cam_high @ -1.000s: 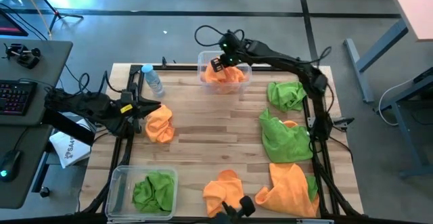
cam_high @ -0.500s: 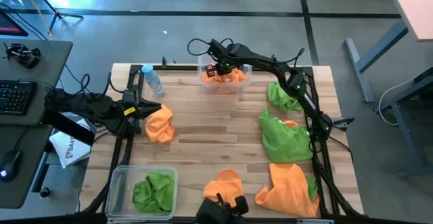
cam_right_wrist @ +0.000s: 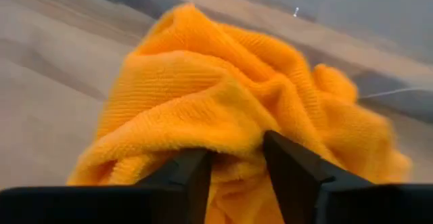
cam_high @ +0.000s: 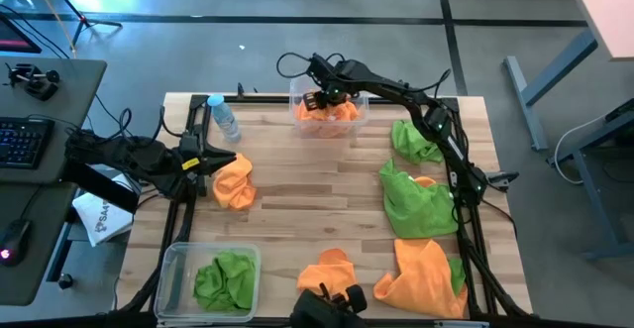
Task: Sort microfiber towel by color & place in baskets
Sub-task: Put the orange towel into the top transparent bin, then put the green towel into the bottom transparent bin
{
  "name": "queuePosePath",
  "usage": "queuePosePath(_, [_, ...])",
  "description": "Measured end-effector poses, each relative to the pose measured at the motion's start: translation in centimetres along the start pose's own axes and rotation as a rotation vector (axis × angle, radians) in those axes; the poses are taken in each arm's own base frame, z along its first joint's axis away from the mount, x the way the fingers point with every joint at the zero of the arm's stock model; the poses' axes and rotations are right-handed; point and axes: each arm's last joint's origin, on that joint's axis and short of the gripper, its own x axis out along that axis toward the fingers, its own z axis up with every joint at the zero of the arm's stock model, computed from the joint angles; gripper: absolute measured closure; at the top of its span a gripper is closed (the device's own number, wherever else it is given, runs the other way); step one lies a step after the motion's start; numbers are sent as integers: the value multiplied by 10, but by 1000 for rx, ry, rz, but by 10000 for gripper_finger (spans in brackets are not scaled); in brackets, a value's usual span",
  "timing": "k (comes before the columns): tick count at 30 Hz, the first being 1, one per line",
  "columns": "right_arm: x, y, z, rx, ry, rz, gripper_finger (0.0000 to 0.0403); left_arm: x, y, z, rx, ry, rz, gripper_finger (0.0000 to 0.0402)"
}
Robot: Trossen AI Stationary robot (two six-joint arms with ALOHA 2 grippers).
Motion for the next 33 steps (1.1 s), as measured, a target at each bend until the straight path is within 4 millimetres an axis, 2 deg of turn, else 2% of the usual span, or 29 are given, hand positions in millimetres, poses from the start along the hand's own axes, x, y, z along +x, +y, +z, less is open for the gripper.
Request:
queuePosePath(3, [-26,0,4,-73,-52,27,238,0,0,0,0,0,0,367])
queuePosePath(6, [-59,2,2,-100,-117,26,232,0,0,0,0,0,0,368])
queuePosePath(12, [-116,15,-15,-167,-201,57,255,0,0,0,0,0,0,367])
queuePosePath(17, [-135,25,-37,-227,-185,8,305,0,0,0,0,1,-1,367])
queuePosePath(20, [-147,31,-53,-266,-203,-73,349,0,0,-1,7,16,-19,368])
queuePosePath(23, [-163,38,-69,-310,-208,-82,393,0,-1,-4,17,40,-42,367])
queuePosePath(28, [-176,48,-96,-403,-162,-109,391,0,-1,-5,27,54,-44,367])
queuePosePath(33, [-188,54,-127,-416,-197,-274,400,0,-1,-5,69,53,-45,367])
